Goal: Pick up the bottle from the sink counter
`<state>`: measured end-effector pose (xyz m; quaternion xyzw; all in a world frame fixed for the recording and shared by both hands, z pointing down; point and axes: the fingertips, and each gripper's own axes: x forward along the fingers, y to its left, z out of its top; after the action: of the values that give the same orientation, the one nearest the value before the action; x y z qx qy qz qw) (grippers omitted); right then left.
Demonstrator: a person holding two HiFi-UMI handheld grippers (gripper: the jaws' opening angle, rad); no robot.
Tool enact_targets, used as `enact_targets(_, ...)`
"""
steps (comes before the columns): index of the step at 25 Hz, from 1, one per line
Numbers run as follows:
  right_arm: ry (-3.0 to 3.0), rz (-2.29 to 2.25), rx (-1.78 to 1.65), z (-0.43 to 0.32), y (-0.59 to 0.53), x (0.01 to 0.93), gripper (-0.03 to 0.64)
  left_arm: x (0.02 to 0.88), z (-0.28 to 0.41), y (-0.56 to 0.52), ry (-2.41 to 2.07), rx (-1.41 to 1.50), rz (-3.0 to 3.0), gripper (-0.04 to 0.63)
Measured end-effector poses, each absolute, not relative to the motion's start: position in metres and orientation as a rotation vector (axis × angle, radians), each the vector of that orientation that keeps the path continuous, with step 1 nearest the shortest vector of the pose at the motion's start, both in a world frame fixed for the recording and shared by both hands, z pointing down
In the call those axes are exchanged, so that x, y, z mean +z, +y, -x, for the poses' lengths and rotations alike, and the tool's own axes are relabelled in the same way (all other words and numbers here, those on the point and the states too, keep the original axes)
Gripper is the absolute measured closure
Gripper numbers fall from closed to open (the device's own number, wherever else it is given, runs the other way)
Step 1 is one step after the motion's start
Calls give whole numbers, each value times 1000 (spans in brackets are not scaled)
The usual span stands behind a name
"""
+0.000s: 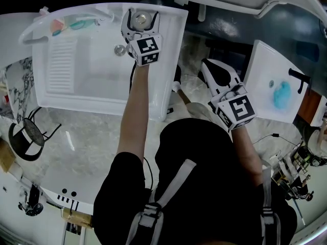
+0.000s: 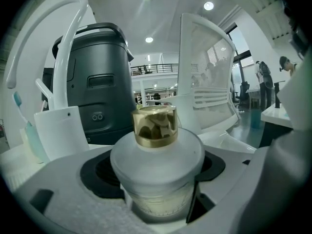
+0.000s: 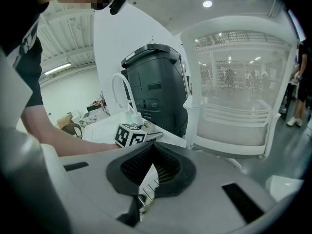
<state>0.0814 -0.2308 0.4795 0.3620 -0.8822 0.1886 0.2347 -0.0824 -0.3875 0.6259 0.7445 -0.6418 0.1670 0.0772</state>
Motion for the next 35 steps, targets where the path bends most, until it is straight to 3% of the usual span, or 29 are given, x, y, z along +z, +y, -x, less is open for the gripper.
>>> enact_targets(22,-2433,-1023,494,-88,-226,472,614,630,76,-382,-1804,552,-2243,232)
enact_targets(35,-2486,-1050,458,-111,-224,450,614,579,53,-358,-1754,473,-2279,233)
